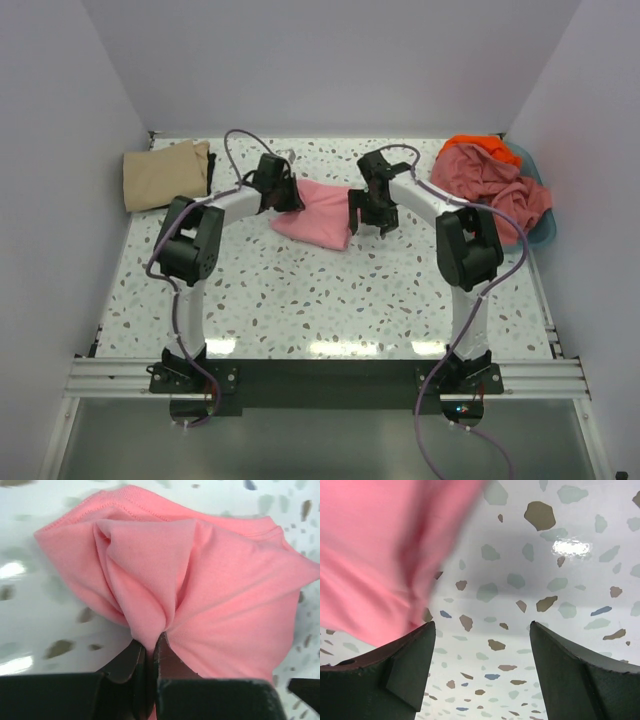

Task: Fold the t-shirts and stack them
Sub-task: Neatly place the folded tshirt to the corner

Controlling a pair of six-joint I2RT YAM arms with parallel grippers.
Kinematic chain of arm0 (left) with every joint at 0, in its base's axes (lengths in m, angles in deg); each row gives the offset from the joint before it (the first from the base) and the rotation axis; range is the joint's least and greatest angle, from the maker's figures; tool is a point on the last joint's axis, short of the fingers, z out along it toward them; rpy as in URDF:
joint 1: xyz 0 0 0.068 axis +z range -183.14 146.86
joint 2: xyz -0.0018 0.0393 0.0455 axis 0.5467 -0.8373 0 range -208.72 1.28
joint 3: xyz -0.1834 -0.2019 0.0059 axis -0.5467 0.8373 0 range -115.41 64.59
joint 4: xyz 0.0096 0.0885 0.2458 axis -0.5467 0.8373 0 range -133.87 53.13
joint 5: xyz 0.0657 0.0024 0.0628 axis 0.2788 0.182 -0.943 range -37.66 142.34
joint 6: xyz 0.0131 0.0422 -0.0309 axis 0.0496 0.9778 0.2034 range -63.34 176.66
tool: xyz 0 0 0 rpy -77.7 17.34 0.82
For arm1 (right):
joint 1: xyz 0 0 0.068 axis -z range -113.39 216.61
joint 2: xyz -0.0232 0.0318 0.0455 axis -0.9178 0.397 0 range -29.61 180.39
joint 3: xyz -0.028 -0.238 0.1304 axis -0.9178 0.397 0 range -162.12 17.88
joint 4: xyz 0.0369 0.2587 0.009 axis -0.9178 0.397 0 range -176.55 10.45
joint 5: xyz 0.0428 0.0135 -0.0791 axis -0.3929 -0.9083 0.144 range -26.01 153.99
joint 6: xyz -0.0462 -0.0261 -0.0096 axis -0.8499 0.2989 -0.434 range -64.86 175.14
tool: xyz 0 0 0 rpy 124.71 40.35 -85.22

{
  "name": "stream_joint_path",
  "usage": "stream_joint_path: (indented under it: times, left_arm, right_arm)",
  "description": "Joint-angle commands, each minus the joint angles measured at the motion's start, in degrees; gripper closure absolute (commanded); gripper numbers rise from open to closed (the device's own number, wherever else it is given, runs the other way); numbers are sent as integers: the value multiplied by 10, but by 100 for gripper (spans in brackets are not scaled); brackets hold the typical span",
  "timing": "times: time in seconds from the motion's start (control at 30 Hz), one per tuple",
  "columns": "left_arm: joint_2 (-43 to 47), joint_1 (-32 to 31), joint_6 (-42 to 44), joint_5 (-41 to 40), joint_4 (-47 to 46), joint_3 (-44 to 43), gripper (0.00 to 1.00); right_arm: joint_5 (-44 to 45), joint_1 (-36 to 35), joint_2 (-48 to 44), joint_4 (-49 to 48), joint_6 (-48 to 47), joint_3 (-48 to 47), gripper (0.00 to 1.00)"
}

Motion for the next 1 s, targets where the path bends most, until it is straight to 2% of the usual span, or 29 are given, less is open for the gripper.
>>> stream_joint_path:
  times: [0.0, 0.17, 0.37, 0.67, 0.97]
  left_arm:
    - [58, 64, 98, -28, 93, -4, 100]
    - [96, 95, 182, -23, 143, -35, 100]
    - [89, 109, 230, -52, 222, -109, 100]
    - [93, 160, 231, -93, 278, -203, 100]
    - [75, 264, 217, -73, 303, -303, 100]
  right_arm:
    - [-4, 2, -55, 17, -10, -8, 20]
    - [-3, 2, -67, 14, -13, -4, 20]
    - [-28, 4, -56, 7, -17, -7, 20]
    - [-46, 3, -56, -4, -24, 10, 20]
    - [-52, 3, -57, -5, -23, 23, 20]
